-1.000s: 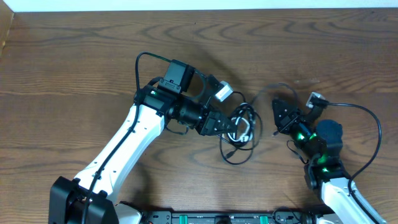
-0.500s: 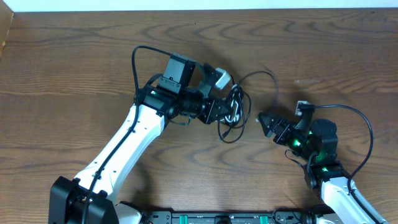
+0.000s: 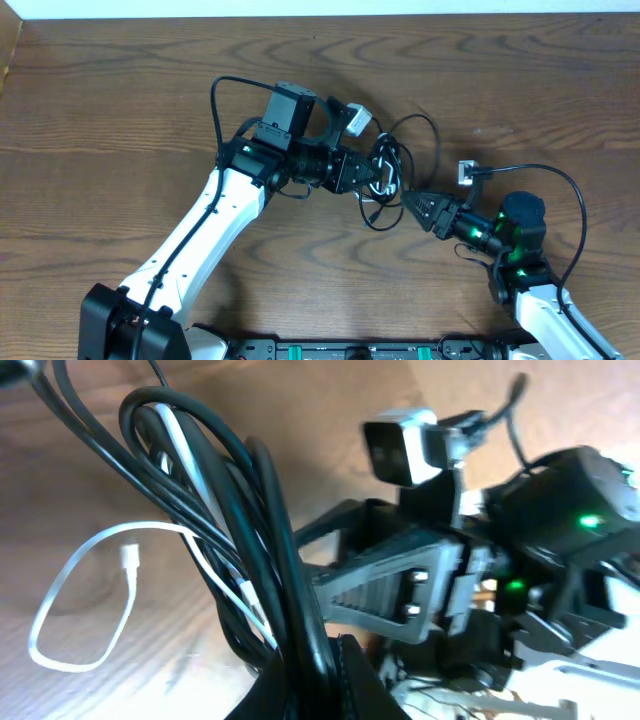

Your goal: Untangle cables

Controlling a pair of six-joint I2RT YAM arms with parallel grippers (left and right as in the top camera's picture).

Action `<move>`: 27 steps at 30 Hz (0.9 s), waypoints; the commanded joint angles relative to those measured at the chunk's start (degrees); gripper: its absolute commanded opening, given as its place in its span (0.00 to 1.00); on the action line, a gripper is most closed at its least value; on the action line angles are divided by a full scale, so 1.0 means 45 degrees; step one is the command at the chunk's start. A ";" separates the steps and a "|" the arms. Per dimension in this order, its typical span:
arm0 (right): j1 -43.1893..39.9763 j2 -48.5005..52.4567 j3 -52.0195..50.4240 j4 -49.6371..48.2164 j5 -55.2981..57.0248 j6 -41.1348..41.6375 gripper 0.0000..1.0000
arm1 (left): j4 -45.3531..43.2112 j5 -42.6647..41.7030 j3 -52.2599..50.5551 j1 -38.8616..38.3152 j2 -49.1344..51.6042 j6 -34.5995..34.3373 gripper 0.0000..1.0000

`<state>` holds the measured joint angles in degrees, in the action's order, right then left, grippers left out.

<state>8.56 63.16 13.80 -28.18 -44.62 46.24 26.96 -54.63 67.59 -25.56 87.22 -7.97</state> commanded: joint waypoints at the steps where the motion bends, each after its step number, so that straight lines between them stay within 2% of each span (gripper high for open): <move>1: 0.0384 -0.0005 0.0087 -0.0063 -0.0024 0.0092 0.43 | -0.0058 -0.1467 0.0335 0.0019 -0.0238 -0.0117 0.08; 3: 0.0612 0.0010 0.0087 0.0044 0.0330 0.0092 0.36 | -0.0073 -0.1914 0.0335 0.0015 -0.0238 -0.0117 0.08; 4: 0.0782 0.0034 0.0087 0.0121 0.0641 0.0092 0.28 | -0.0073 -0.2123 0.0335 0.0019 -0.0238 -0.0112 0.08; 7: 0.0962 0.0044 0.0087 0.0170 0.1039 0.0092 0.19 | -0.0073 -0.2555 0.0335 0.0019 -0.0238 -0.0112 0.08; 10: 0.0952 0.0044 0.0087 0.0170 0.1093 0.0097 0.05 | -0.0073 -0.2871 0.0335 0.0019 -0.0238 -0.0112 0.08; 16: 0.1039 0.0044 0.0087 0.0170 0.0874 0.0607 0.10 | -0.0126 -0.2866 0.0335 0.0019 -0.0238 -0.0112 0.08; 19: 0.1452 0.0044 0.0087 0.0170 0.1083 0.0661 0.16 | -0.0486 -0.2866 0.0335 0.0015 -0.0238 -0.0117 0.08; 22: 0.1953 0.0063 0.0087 0.0330 0.2069 0.0665 0.11 | -0.0797 -0.2866 0.0335 0.0015 -0.0238 -0.0466 0.08; 24: 0.2205 0.0068 0.0087 0.0447 0.2613 0.0665 0.01 | -0.1025 -0.2866 0.0335 0.0015 -0.0238 -0.0821 0.08; 27: 0.2560 0.0068 0.0087 0.0520 0.3220 0.0651 0.01 | -0.1273 -0.2861 0.0335 0.0019 -0.0238 -0.0976 0.08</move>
<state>18.50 63.16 13.80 -26.52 -34.79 49.23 22.44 -64.62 67.59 -25.56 87.22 -10.79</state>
